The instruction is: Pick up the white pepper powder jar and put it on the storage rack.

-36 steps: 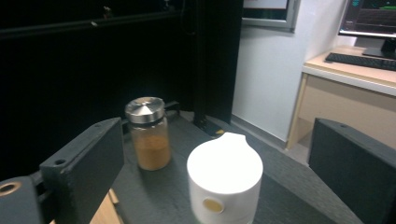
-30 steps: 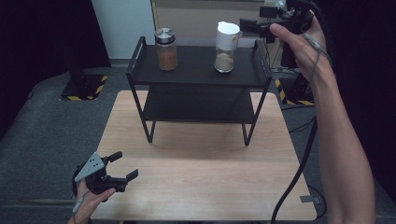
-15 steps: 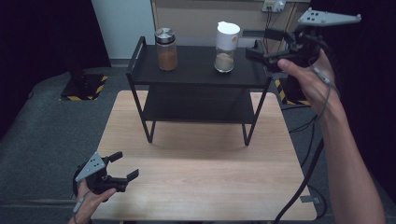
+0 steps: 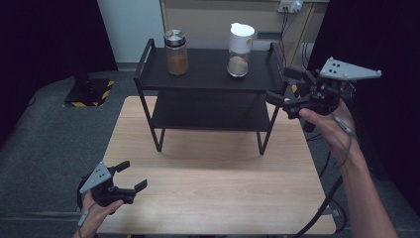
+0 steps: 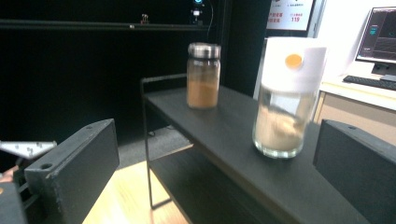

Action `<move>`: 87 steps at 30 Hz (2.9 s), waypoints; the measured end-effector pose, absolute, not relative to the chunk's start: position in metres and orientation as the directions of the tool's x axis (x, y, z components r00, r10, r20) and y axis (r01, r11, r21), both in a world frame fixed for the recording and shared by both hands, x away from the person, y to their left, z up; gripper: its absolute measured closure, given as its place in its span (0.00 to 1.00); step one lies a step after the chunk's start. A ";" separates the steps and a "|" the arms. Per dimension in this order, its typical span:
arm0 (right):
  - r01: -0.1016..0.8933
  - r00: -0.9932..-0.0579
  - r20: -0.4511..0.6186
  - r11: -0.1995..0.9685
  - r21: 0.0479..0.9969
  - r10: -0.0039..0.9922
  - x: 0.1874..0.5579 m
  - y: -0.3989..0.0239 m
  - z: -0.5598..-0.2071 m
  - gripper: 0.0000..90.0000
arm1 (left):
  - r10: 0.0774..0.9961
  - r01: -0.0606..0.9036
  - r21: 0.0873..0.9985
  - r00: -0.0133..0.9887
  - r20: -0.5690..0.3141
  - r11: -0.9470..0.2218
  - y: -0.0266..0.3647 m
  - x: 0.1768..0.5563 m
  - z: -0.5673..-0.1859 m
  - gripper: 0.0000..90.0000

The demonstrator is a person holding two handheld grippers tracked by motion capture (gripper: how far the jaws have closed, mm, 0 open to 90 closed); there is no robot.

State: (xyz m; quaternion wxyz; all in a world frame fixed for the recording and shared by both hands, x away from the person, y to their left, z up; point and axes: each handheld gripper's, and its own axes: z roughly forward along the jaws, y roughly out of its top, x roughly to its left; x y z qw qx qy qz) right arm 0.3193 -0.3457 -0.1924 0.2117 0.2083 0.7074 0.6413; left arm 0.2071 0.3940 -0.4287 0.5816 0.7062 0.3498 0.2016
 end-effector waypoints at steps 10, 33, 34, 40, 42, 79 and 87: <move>0.018 -0.820 -0.058 0.127 0.992 0.569 0.301 -0.351 -0.238 0.01 | 0.722 0.249 0.966 0.681 -0.124 -0.070 0.394 0.207 -0.430 0.00; 0.093 -0.775 -0.031 0.163 0.982 0.631 0.253 -0.357 -0.346 0.02 | 0.719 0.226 0.971 0.687 -0.105 -0.074 0.394 0.206 -0.430 0.00; 0.092 -0.767 -0.035 0.164 0.982 0.640 0.250 -0.357 -0.351 0.02 | 0.718 0.222 0.972 0.688 -0.103 -0.074 0.394 0.206 -0.431 0.00; 0.127 -0.738 -0.009 0.153 0.980 0.675 0.238 -0.357 -0.374 0.02 | 0.722 0.220 0.973 0.684 -0.101 -0.072 0.395 0.205 -0.431 0.00; 0.132 -0.728 -0.017 0.164 0.978 0.685 0.233 -0.355 -0.379 0.02 | 0.724 0.219 0.973 0.683 -0.101 -0.071 0.395 0.205 -0.431 0.00; 0.170 -0.622 -0.013 0.151 0.974 0.783 0.193 -0.358 -0.428 0.02 | 0.736 0.194 0.980 0.670 -0.093 -0.053 0.397 0.201 -0.432 0.01; 0.169 -0.618 -0.050 0.195 0.966 0.785 0.188 -0.355 -0.426 0.03 | 0.746 0.177 0.984 0.659 -0.097 -0.029 0.399 0.202 -0.434 0.01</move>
